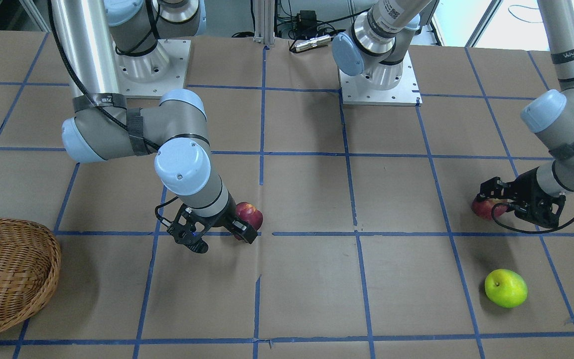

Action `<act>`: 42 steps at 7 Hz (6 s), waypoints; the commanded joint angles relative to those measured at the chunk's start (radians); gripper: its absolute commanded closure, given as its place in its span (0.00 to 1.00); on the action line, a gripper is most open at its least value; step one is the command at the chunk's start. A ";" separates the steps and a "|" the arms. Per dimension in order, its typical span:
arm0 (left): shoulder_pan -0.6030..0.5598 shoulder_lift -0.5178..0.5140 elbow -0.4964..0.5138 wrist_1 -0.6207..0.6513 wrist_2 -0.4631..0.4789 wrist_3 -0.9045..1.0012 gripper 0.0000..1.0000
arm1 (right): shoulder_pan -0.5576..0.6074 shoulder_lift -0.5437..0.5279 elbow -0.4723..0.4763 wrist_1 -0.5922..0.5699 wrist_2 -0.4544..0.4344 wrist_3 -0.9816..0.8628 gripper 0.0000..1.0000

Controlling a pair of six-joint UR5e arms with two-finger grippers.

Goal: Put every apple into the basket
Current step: 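Grasp the red apple with the left gripper while the right grasps the dark apple, then carry the dark apple basketward with the right while the left sets down the red apple, then release the dark apple into the basket while the left reaches the green apple, then grasp the red apple with the right gripper while the left grasps the green apple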

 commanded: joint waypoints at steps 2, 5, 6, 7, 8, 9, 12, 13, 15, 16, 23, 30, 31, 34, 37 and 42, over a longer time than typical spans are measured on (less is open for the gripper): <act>-0.193 0.070 0.123 -0.208 -0.089 -0.148 0.73 | 0.008 0.037 0.005 0.003 0.035 -0.004 0.00; -0.366 0.144 0.054 -0.283 -0.263 -0.362 0.73 | 0.010 0.032 0.008 0.004 0.035 -0.006 1.00; -0.417 0.168 0.005 -0.271 -0.318 -0.456 0.73 | 0.008 0.025 0.002 0.006 0.034 -0.007 1.00; -0.471 0.188 -0.019 -0.265 -0.333 -0.555 0.73 | 0.004 -0.010 -0.002 0.008 0.029 -0.009 1.00; -0.523 0.197 -0.021 -0.260 -0.335 -0.618 0.73 | 0.002 -0.042 -0.007 0.035 0.016 -0.010 1.00; -0.586 0.199 -0.024 -0.245 -0.347 -0.710 0.74 | -0.021 -0.072 -0.021 0.069 -0.025 -0.045 1.00; -0.802 0.164 -0.085 0.027 -0.341 -1.036 0.73 | -0.254 -0.219 -0.013 0.198 -0.244 -0.417 1.00; -0.909 0.133 -0.086 0.132 -0.330 -1.087 0.73 | -0.403 -0.222 -0.021 0.184 -0.277 -0.497 1.00; -0.982 0.066 -0.078 0.209 -0.292 -1.164 0.70 | -0.584 -0.210 -0.015 0.070 -0.310 -0.903 1.00; -0.985 0.049 -0.079 0.228 -0.292 -1.193 0.06 | -0.679 -0.189 -0.019 0.043 -0.305 -1.041 1.00; -0.327 0.040 0.322 -0.193 -0.077 -0.417 0.00 | -0.765 0.098 -0.193 -0.141 -0.307 -1.219 0.02; -0.160 -0.275 0.585 -0.252 -0.137 -0.092 0.00 | -0.416 -0.171 -0.197 0.393 -0.249 -0.663 0.00; -0.158 -0.314 0.588 -0.239 -0.189 -0.092 0.00 | -0.265 -0.159 -0.193 0.399 -0.163 -0.412 0.00; -0.154 -0.344 0.603 -0.219 -0.183 -0.089 0.00 | 0.015 -0.069 -0.163 0.373 -0.090 -0.178 0.00; -0.154 -0.376 0.602 -0.219 -0.194 -0.092 0.01 | 0.053 -0.040 -0.157 0.345 0.041 -0.017 0.00; -0.329 -0.196 0.613 -0.571 -0.191 -0.332 0.58 | 0.117 0.035 -0.058 0.222 0.065 -0.018 0.00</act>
